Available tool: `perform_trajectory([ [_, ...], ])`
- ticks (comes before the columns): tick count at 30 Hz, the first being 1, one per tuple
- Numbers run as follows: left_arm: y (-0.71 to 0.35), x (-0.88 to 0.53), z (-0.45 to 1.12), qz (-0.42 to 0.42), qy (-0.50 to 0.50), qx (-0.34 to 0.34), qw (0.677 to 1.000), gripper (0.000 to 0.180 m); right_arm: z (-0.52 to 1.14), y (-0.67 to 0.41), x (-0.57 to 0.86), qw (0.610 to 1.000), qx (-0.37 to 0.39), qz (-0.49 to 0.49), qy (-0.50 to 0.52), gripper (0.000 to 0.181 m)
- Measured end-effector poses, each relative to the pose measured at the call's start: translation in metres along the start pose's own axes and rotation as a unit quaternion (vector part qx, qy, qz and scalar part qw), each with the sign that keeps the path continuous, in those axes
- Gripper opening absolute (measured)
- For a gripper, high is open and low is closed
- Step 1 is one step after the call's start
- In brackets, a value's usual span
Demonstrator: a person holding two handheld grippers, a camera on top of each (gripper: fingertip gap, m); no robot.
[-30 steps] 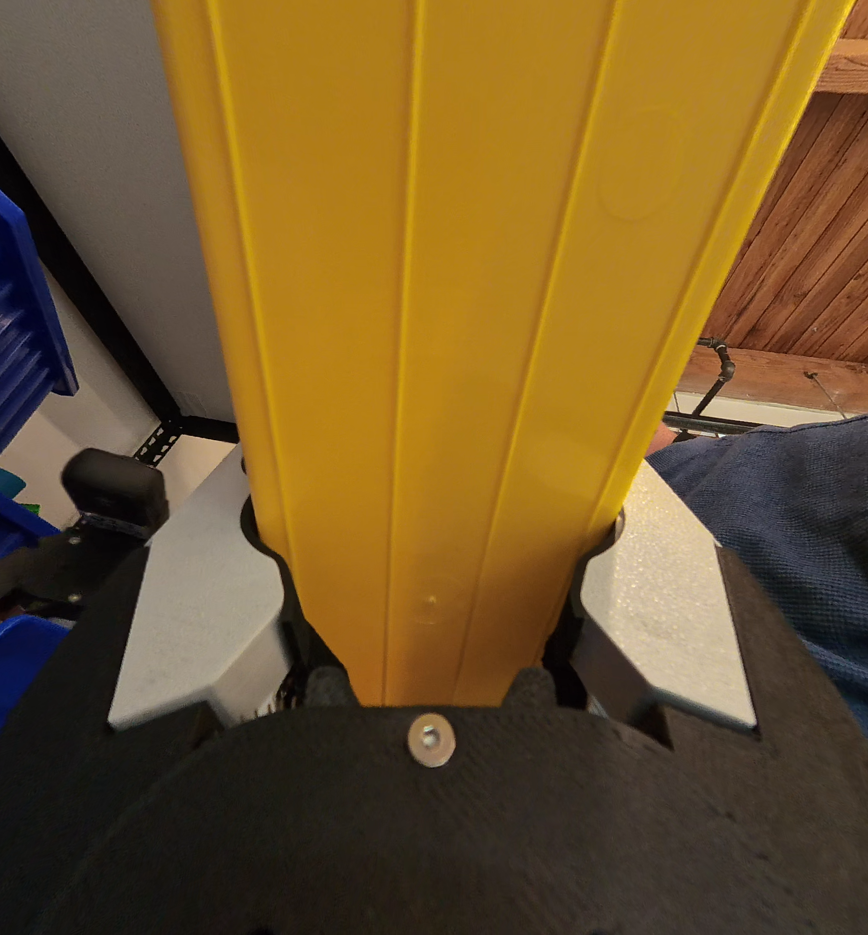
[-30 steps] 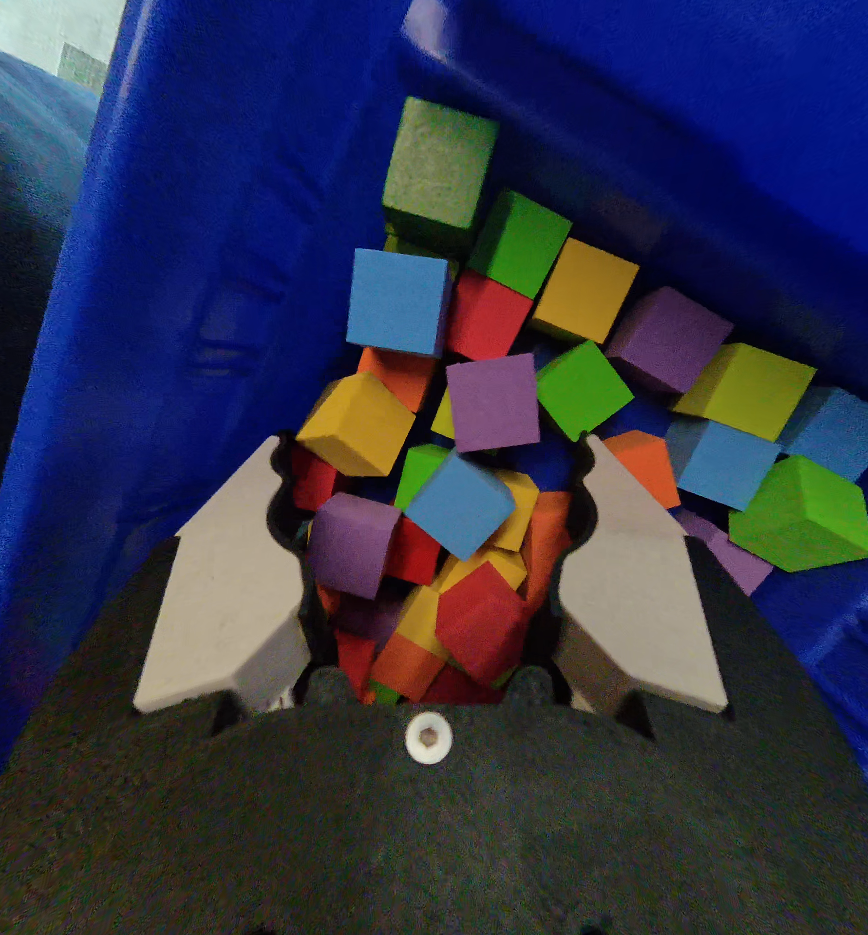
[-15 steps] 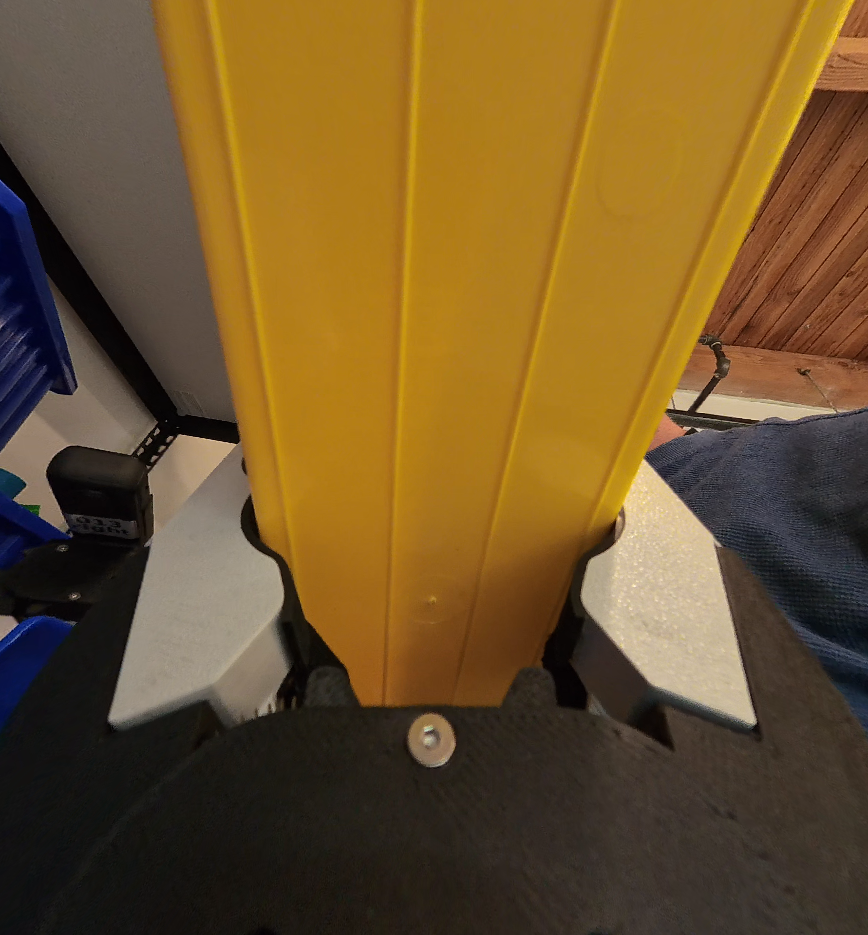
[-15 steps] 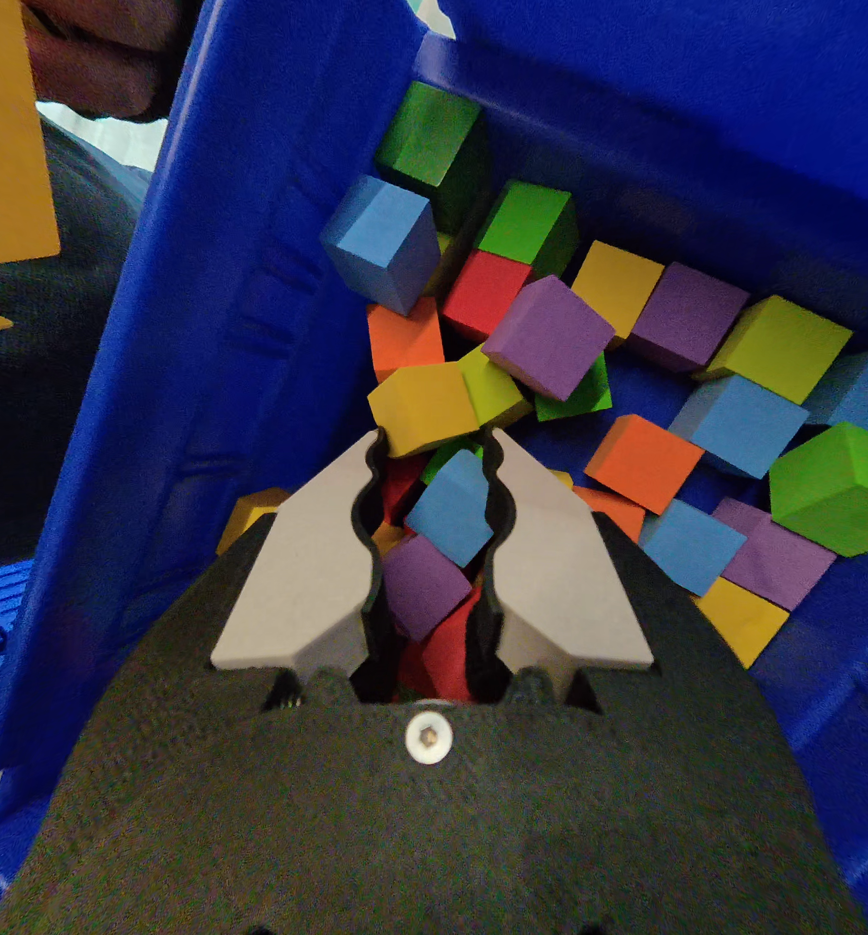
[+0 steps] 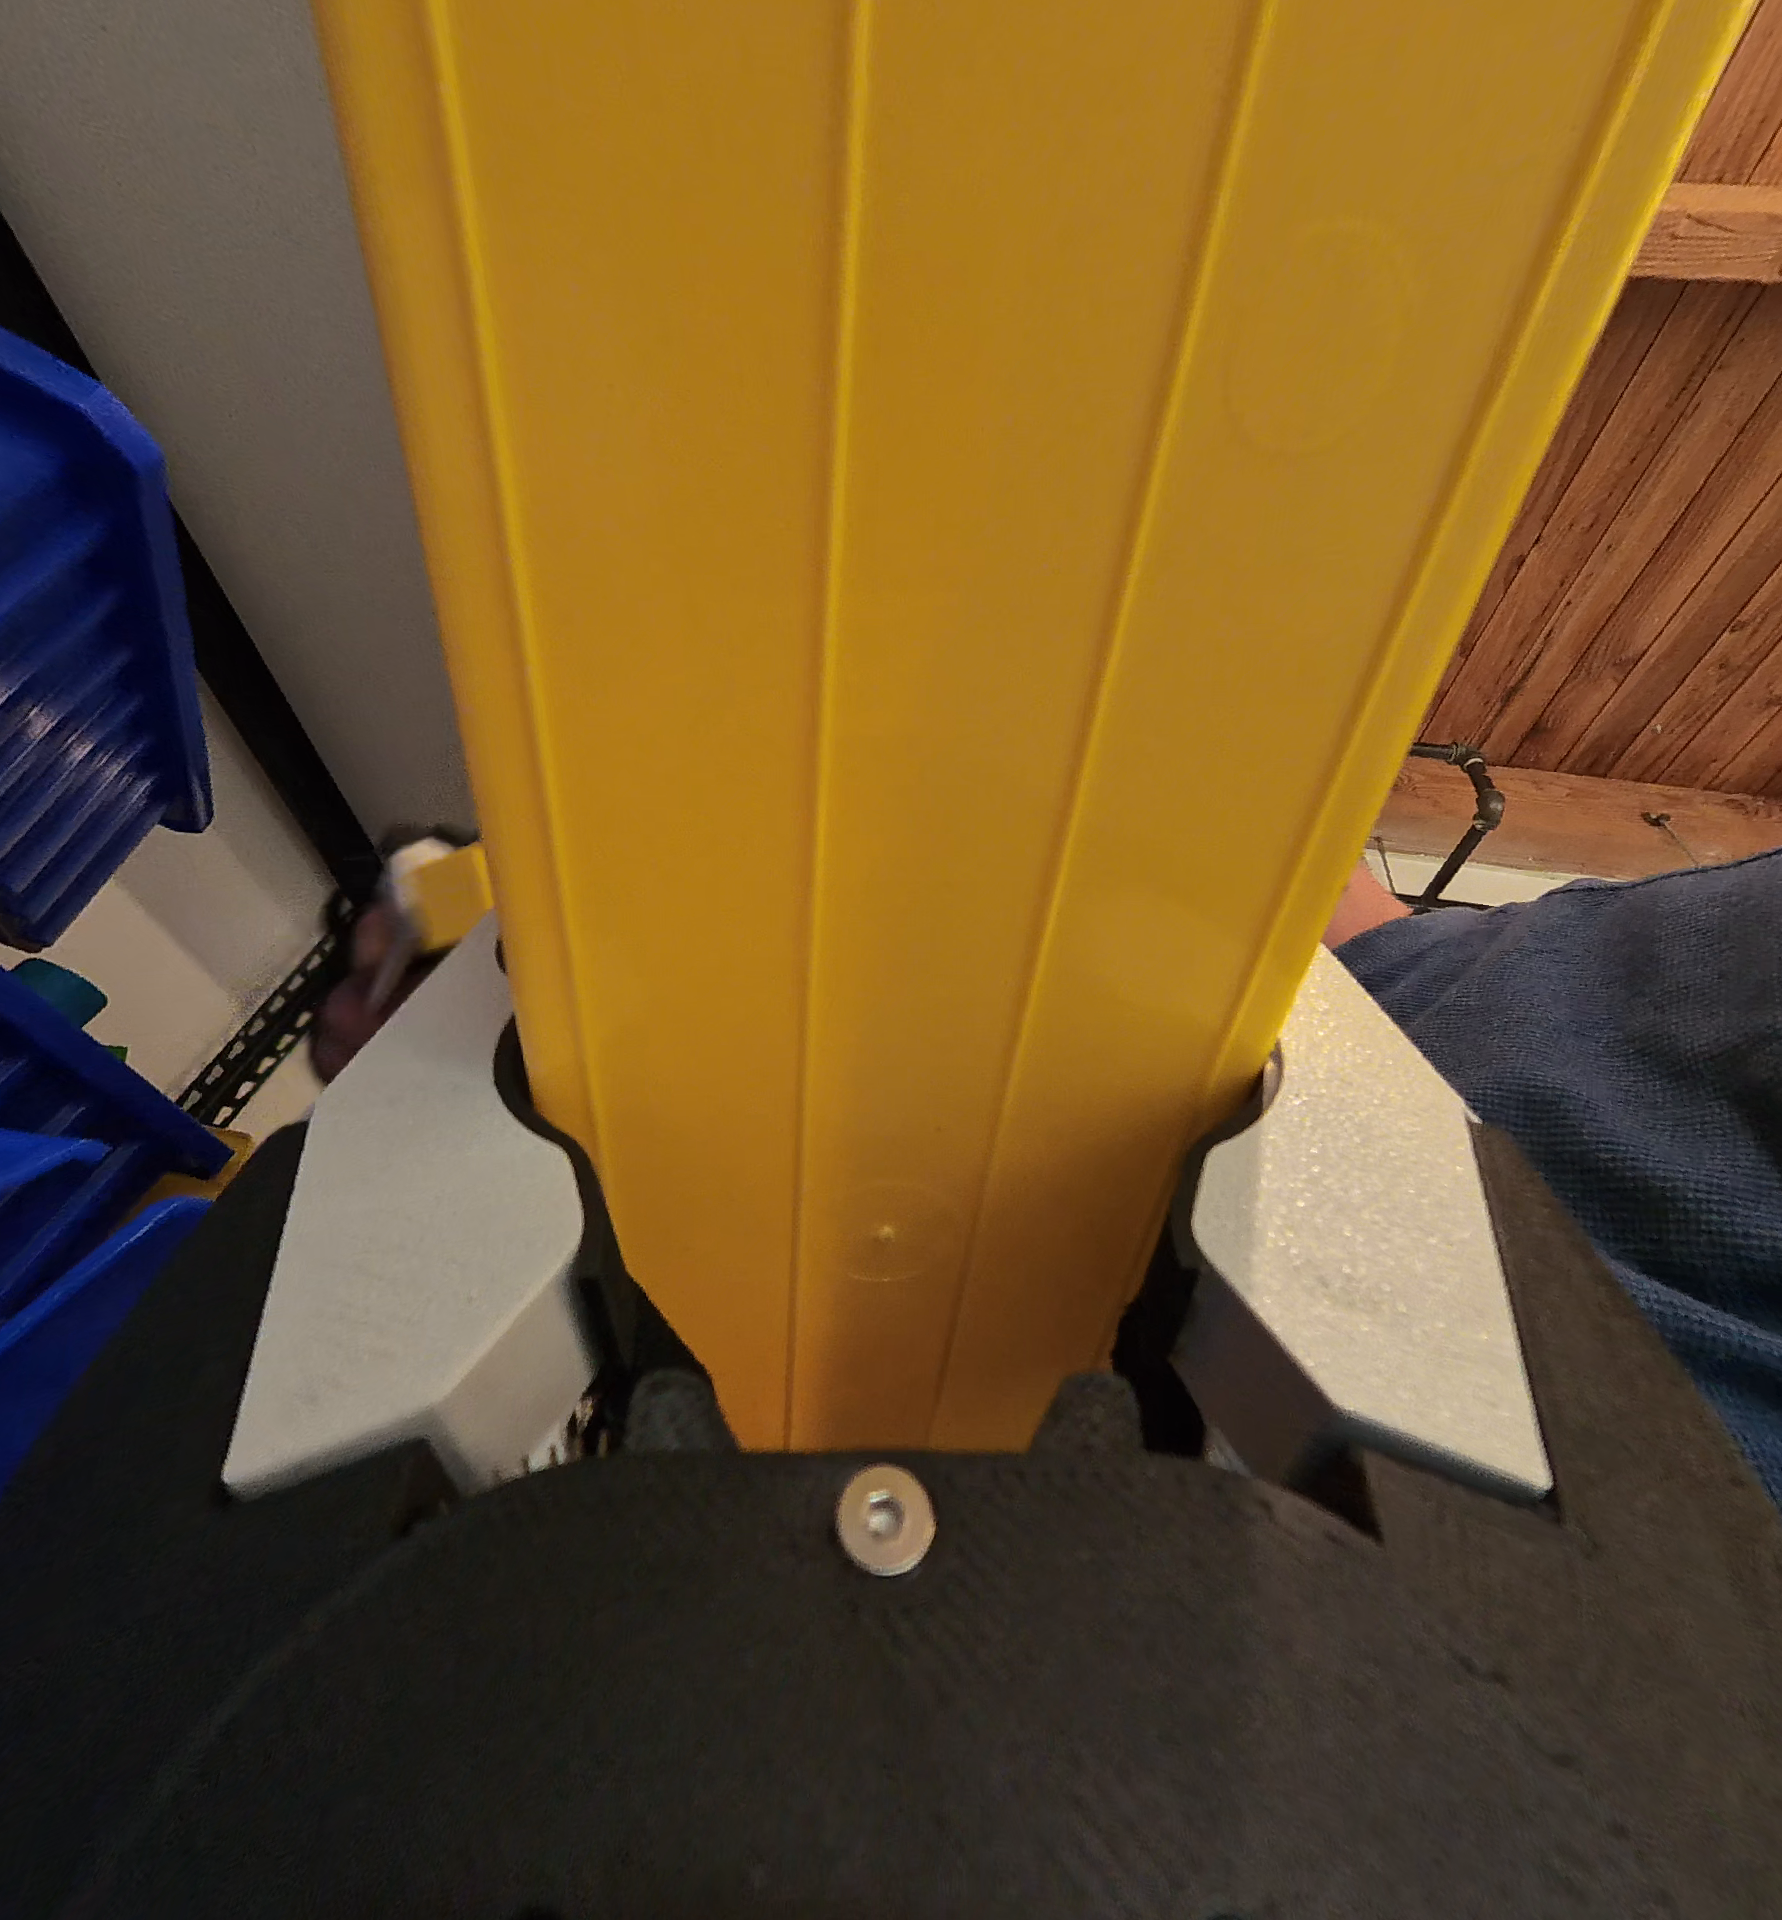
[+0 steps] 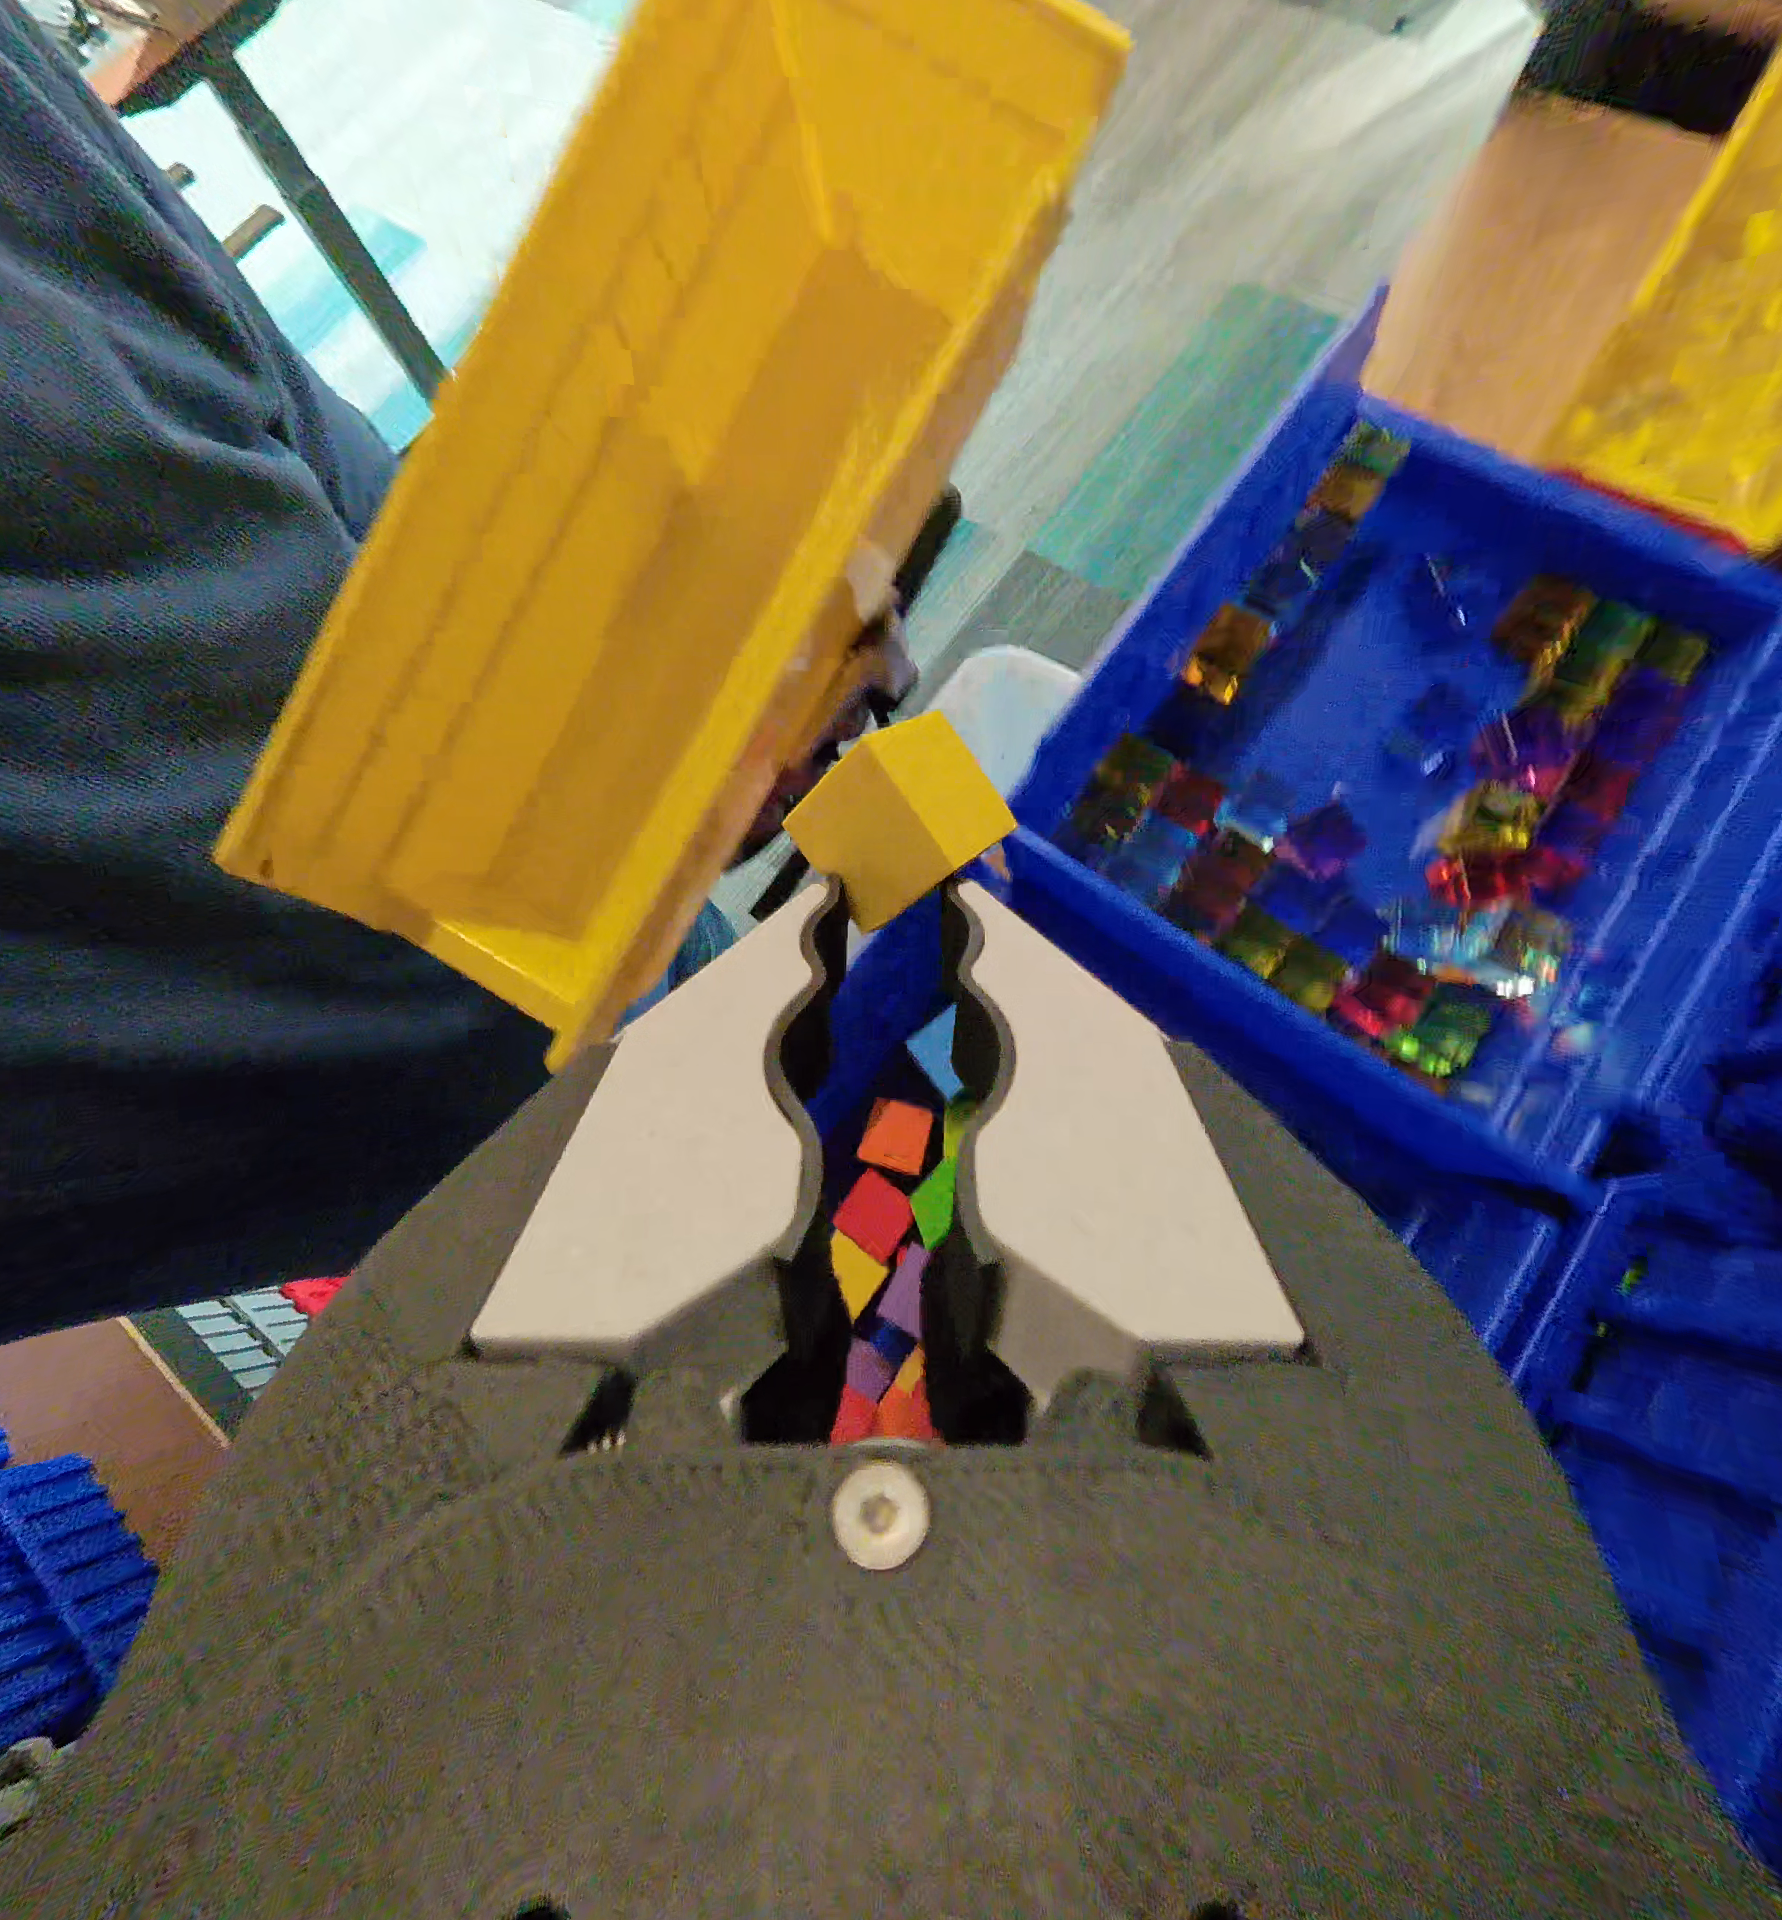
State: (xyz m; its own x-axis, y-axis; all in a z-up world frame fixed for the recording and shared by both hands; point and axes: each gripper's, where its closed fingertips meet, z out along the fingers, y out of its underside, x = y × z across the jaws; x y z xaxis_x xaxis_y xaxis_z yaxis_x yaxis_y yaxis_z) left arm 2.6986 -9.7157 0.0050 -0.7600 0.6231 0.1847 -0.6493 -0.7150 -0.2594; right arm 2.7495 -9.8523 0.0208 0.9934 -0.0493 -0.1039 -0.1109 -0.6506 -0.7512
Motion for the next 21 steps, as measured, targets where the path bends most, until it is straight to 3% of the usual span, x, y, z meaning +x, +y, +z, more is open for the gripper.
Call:
perform_trajectory([
  [5,0.005,-0.007,0.006,-0.006,0.005,0.003,1.0,0.126,0.037,-0.059,-0.048,0.994,-0.026,-0.1,-0.047,0.022],
  [6,0.006,-0.008,0.007,-0.008,0.007,0.003,1.0,0.126,0.051,-0.058,-0.051,0.992,-0.05,-0.107,-0.043,0.051],
  [7,0.007,-0.008,0.009,-0.009,0.01,0.004,1.0,0.126,0.062,-0.056,-0.05,0.99,-0.072,-0.115,-0.027,0.061],
  [9,0.007,-0.007,0.011,-0.011,0.015,0.005,1.0,0.126,0.065,-0.055,-0.044,0.99,-0.078,-0.12,-0.007,0.057],
  [13,0.002,-0.002,0.007,-0.007,0.012,0.01,1.0,0.126,0.021,-0.022,0.006,0.993,-0.076,-0.061,0.072,0.07],
  [14,0.001,-0.001,0.005,-0.004,0.009,0.011,1.0,0.126,0.015,0.006,0.017,0.99,-0.109,-0.028,0.08,0.081],
  [18,-0.006,0.003,0.001,0.005,0.003,0.012,1.0,0.126,0.025,0.137,0.029,0.959,-0.263,0.068,0.08,0.092],
  [21,-0.009,0.004,0.0,0.006,0.004,0.012,1.0,0.126,0.045,0.199,0.026,0.941,-0.313,0.103,0.074,0.084],
])
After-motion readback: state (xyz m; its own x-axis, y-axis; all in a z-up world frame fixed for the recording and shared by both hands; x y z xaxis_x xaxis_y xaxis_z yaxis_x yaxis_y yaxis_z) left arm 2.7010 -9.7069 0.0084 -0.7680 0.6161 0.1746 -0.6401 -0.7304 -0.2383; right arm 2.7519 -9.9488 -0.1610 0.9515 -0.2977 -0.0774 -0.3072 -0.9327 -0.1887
